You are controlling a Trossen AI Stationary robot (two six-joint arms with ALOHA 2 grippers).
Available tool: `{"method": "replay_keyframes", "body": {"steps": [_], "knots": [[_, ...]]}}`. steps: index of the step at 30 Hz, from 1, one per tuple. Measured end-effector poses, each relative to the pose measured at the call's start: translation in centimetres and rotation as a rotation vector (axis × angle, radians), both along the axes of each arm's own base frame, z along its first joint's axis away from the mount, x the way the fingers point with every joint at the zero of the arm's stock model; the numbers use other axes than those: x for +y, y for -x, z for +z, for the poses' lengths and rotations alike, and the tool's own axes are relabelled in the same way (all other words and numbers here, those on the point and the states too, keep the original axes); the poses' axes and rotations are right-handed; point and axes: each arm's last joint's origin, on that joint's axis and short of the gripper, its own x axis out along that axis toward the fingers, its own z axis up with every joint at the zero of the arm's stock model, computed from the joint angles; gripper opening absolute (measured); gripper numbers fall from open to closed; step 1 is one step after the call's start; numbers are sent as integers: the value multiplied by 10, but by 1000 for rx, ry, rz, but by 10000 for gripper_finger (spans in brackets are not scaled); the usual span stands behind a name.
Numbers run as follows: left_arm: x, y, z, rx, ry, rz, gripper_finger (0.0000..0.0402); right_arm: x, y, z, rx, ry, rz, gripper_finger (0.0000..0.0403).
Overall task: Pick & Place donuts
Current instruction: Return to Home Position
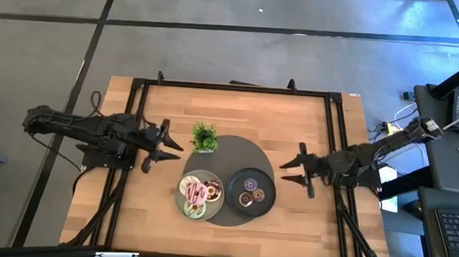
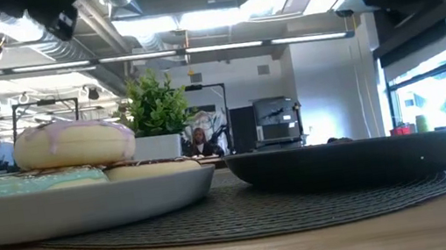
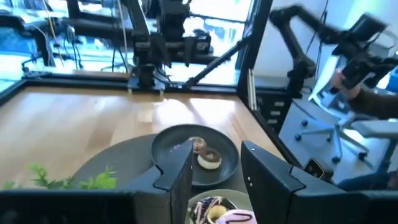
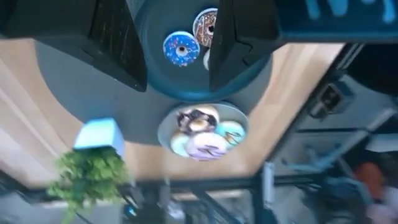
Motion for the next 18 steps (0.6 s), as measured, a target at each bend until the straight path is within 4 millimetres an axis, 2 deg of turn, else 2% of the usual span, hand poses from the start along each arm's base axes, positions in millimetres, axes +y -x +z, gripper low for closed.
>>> {"method": "replay_keyframes", "body": {"steps": [7, 11, 18], "knots": [[14, 19, -25, -113, 23, 70, 133, -26, 17, -9, -149, 23, 33, 174], [21, 24, -48, -99, 78, 139, 130, -32, 27, -12, -196, 51, 39, 174], [28, 33, -71, -183, 87, 184, 129, -39, 42, -24, -236, 56, 49, 174]]}}
